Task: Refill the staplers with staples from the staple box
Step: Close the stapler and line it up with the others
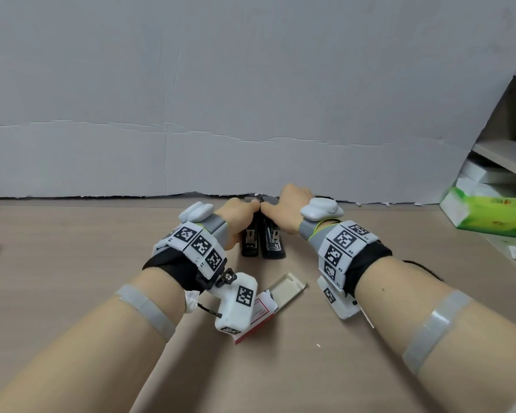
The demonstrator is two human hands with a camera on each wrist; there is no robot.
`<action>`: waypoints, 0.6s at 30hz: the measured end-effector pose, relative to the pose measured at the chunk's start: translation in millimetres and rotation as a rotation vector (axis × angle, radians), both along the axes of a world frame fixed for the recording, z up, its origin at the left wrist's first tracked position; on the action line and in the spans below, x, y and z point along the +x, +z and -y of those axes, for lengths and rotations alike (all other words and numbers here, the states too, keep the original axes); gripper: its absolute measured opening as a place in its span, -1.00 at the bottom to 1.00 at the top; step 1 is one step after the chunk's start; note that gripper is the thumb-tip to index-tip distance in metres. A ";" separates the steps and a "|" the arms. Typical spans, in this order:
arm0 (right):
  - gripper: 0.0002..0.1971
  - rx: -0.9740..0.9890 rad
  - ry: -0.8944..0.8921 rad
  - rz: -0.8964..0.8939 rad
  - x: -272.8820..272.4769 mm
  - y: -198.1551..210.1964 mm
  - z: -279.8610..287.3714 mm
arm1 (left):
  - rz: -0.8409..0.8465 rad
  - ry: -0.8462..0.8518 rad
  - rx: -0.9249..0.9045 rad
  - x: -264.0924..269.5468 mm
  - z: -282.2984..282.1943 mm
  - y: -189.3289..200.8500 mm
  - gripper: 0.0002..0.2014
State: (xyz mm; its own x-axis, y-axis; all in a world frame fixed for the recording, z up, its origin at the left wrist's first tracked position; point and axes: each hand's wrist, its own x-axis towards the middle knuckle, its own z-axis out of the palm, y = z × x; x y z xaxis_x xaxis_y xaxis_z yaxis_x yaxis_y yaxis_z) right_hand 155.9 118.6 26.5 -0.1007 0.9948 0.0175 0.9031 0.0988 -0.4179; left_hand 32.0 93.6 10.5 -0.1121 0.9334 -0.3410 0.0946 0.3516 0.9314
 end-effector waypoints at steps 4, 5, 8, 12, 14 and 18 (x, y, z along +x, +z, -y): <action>-0.57 -0.091 0.037 -0.046 4.6 -1.7 -1.2 | 0.011 -0.020 -0.045 -4.2 0.7 -3.0 -0.63; -0.56 -0.126 0.039 -0.087 8.6 -0.4 -0.7 | 0.030 -0.028 -0.055 -5.5 1.9 -3.0 -0.66; -0.52 -0.351 -0.032 -0.290 21.4 -4.2 1.8 | 0.050 -0.043 -0.106 -9.0 2.5 -5.7 -0.75; -0.45 -0.666 -0.141 -0.626 27.9 -15.7 10.2 | 0.034 -0.019 -0.115 -7.4 5.0 -5.3 -0.70; -0.53 -0.667 -0.139 -0.674 27.2 -19.0 8.2 | 0.024 -0.011 -0.113 -5.2 4.6 -4.5 -0.62; -0.66 -0.645 -0.142 -0.762 20.5 -19.1 4.4 | 0.089 -0.007 -0.112 -7.7 3.0 -7.4 -0.70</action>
